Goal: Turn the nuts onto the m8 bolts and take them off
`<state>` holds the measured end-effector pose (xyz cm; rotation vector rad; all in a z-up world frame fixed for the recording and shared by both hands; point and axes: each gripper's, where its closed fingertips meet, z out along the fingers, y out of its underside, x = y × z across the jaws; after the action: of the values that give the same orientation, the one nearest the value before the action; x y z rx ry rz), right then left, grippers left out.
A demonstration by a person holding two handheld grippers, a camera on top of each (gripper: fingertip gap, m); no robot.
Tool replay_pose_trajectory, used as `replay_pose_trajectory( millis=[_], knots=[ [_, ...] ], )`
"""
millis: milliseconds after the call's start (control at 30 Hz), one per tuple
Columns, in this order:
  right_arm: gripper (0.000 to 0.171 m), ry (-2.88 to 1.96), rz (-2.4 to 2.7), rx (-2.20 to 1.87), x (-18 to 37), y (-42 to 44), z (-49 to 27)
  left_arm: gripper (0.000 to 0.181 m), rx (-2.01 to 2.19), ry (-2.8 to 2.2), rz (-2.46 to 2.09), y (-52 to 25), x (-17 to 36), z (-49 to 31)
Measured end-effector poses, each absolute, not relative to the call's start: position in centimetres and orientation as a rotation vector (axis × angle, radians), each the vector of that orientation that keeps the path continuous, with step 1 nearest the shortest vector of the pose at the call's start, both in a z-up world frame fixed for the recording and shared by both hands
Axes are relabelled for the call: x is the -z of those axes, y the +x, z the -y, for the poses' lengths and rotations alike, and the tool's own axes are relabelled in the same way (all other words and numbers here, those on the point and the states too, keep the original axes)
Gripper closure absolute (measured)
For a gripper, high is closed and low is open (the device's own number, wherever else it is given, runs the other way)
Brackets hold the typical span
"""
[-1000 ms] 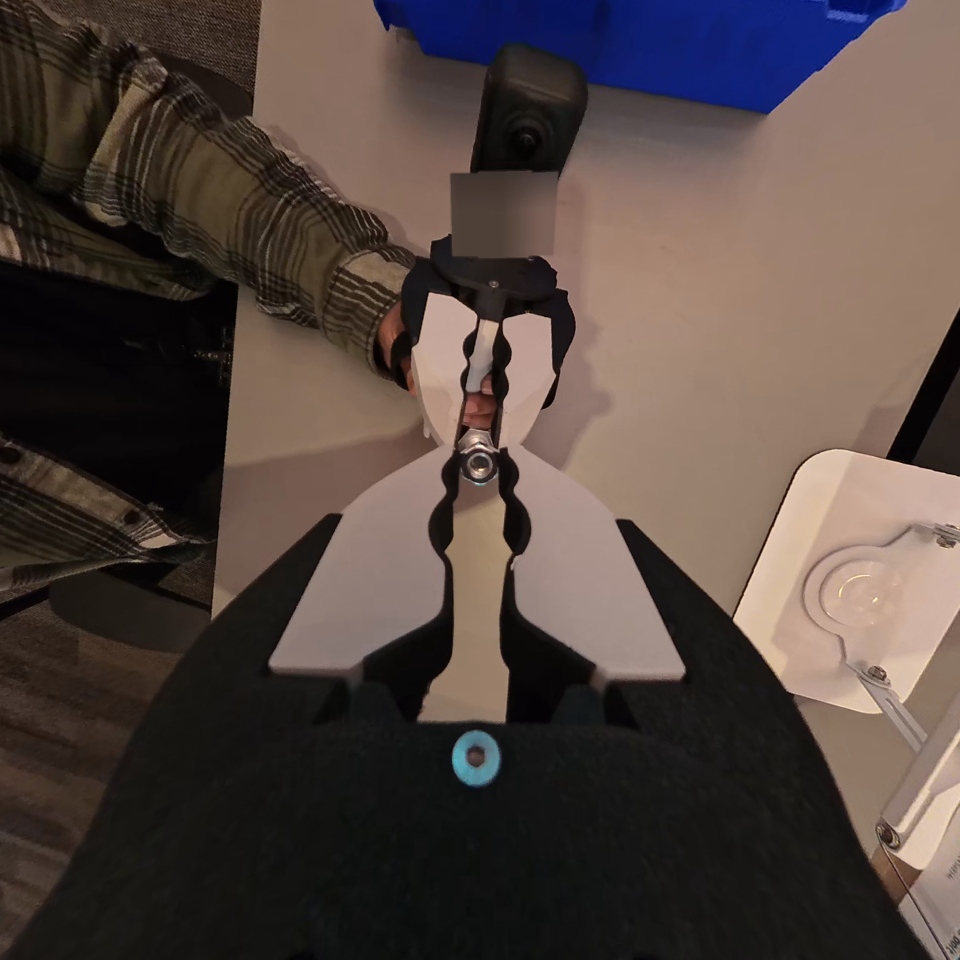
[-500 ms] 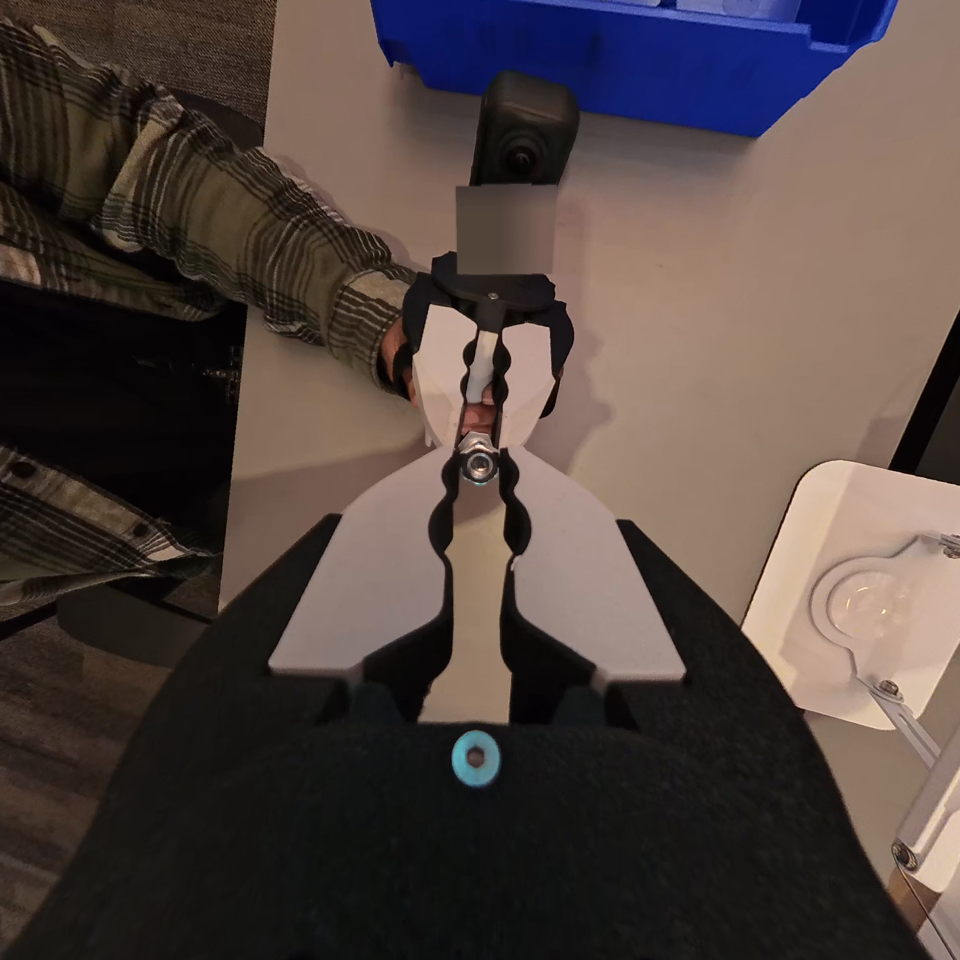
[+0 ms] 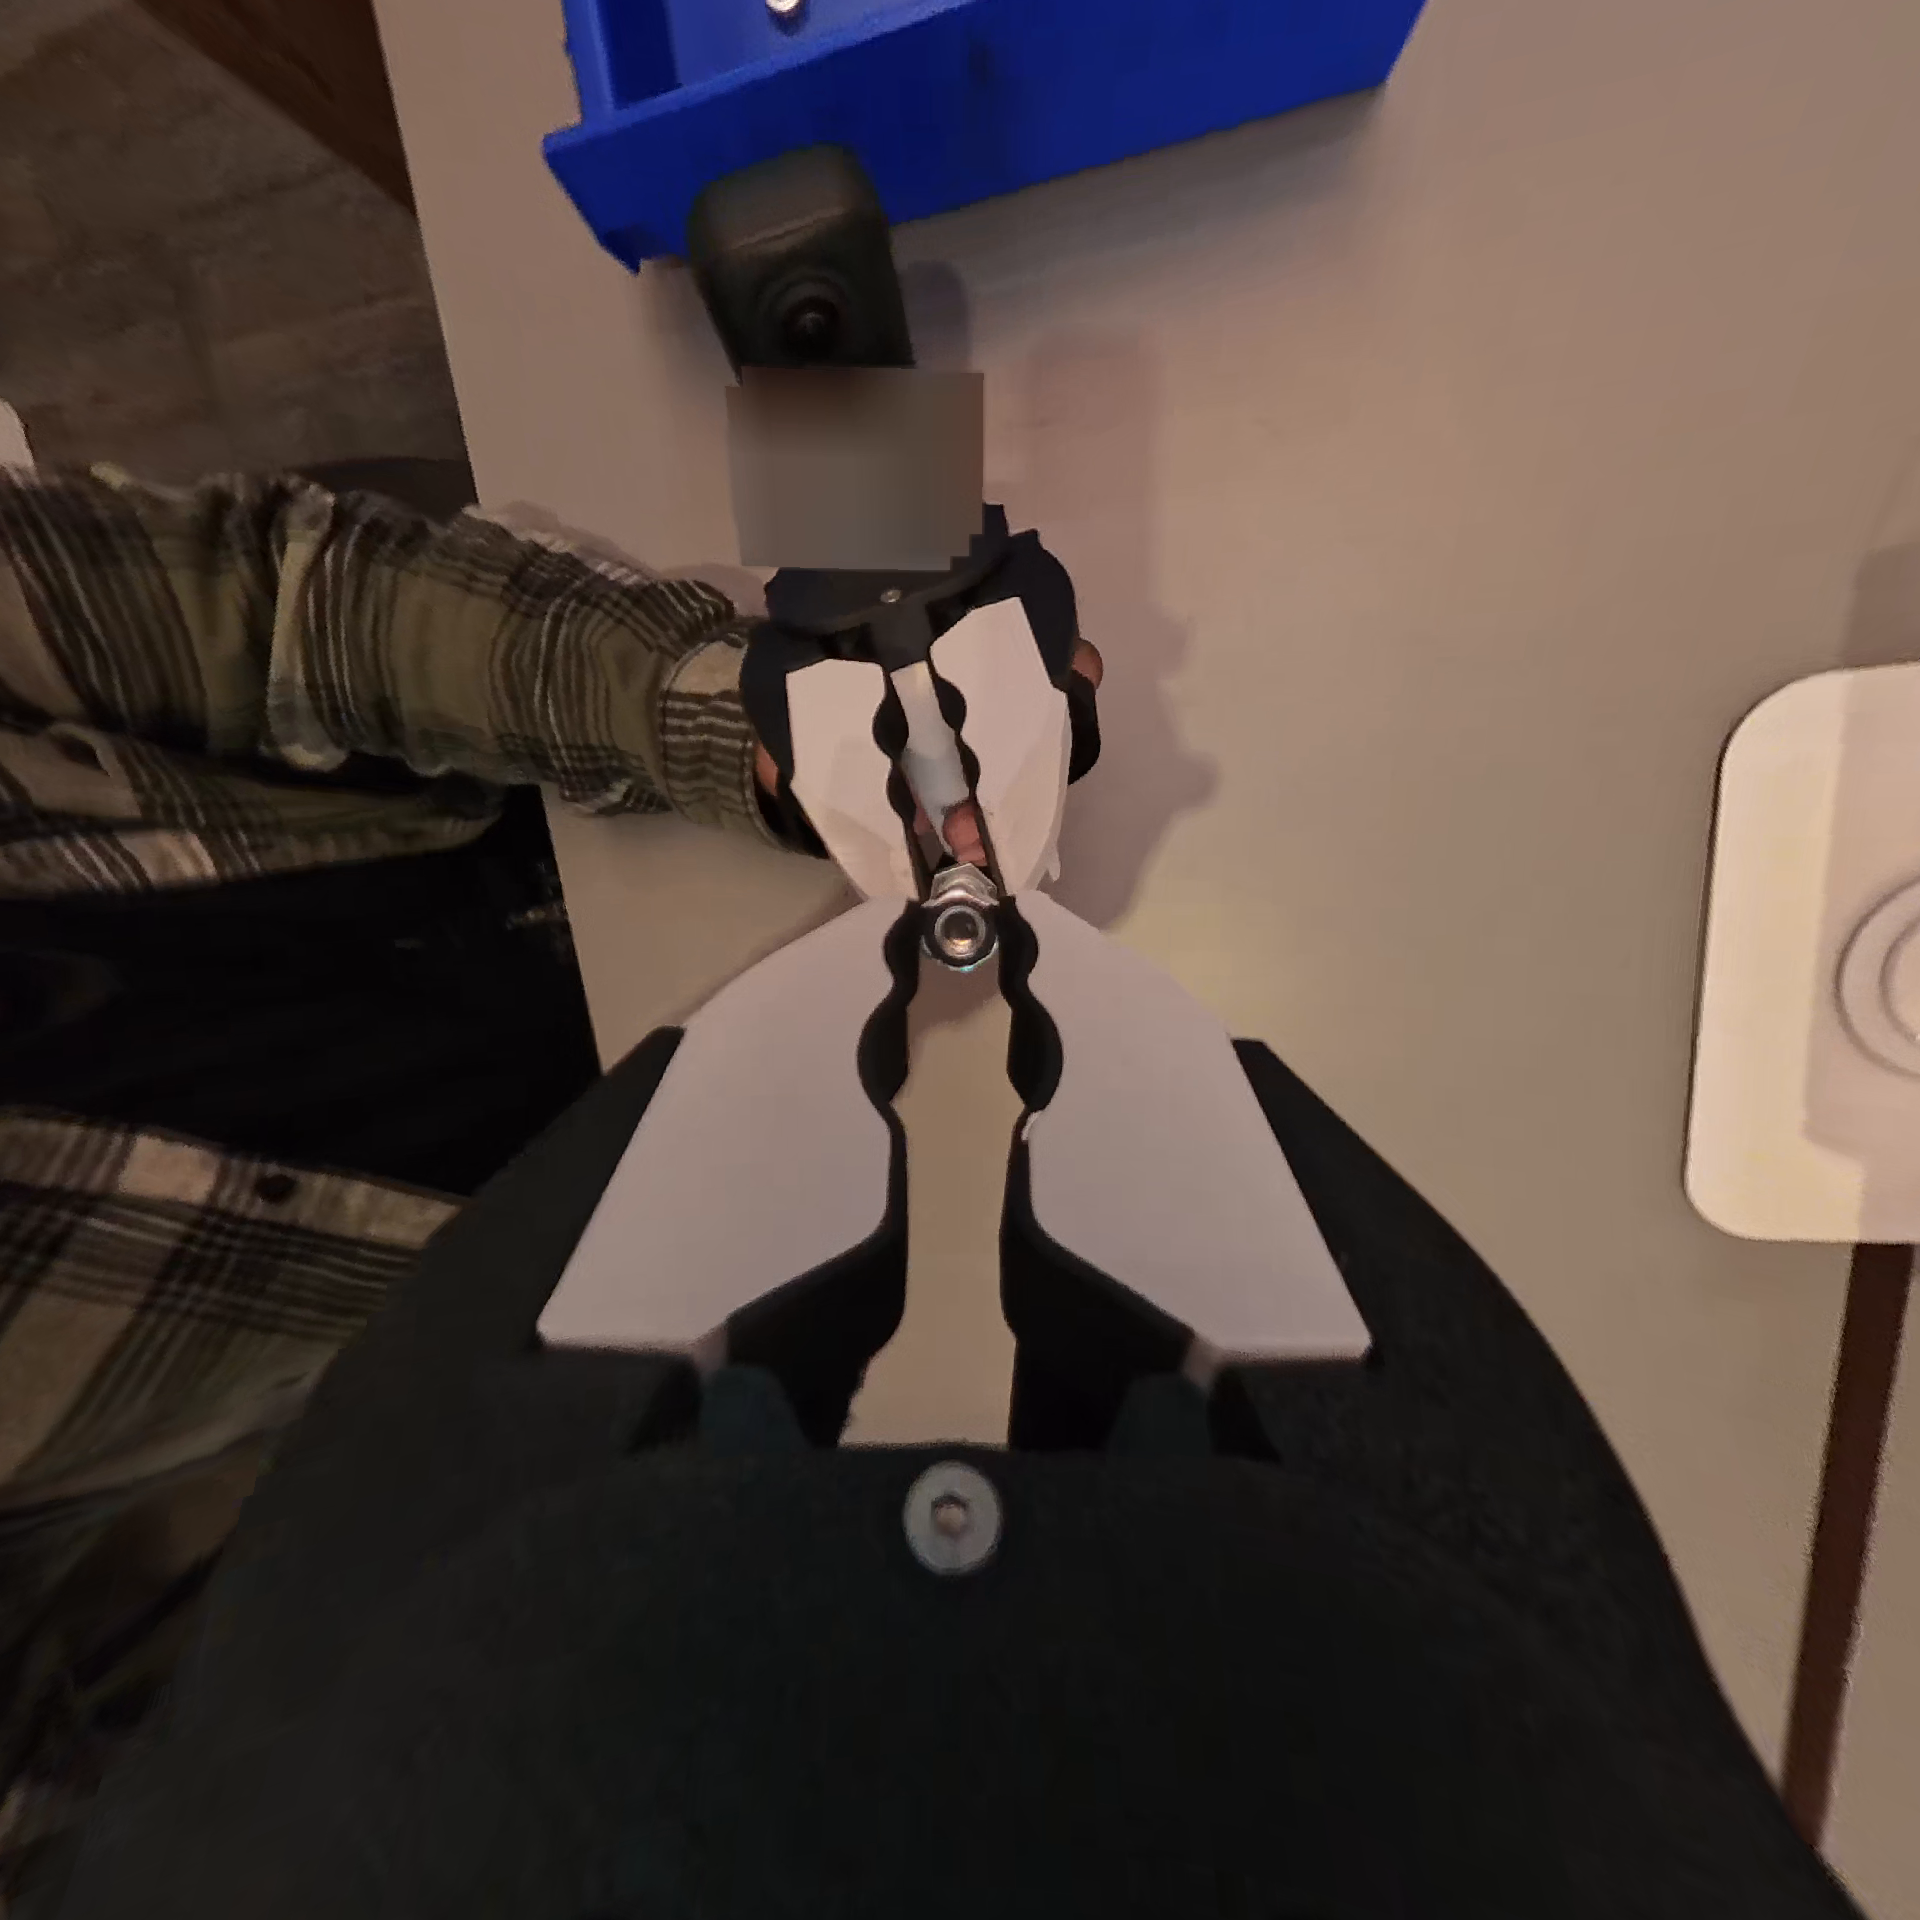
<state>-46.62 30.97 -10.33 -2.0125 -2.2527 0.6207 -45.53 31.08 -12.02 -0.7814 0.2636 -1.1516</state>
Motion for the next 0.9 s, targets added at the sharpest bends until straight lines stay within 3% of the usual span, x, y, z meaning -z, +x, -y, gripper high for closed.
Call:
replay_pose_trajectory(
  millis=[333,900],
  knots=[
    [0.157,-2.285,1.991,-0.655,10.44,-47.08,-31.38,0.167,1.120,-0.795,-0.238,-45.97,12.11,-31.32],
    [0.149,-2.153,2.097,-0.535,10.45,-46.95,-31.73,0.167,1.127,-0.811,-0.249,-45.68,12.26,-31.49]
  ],
)
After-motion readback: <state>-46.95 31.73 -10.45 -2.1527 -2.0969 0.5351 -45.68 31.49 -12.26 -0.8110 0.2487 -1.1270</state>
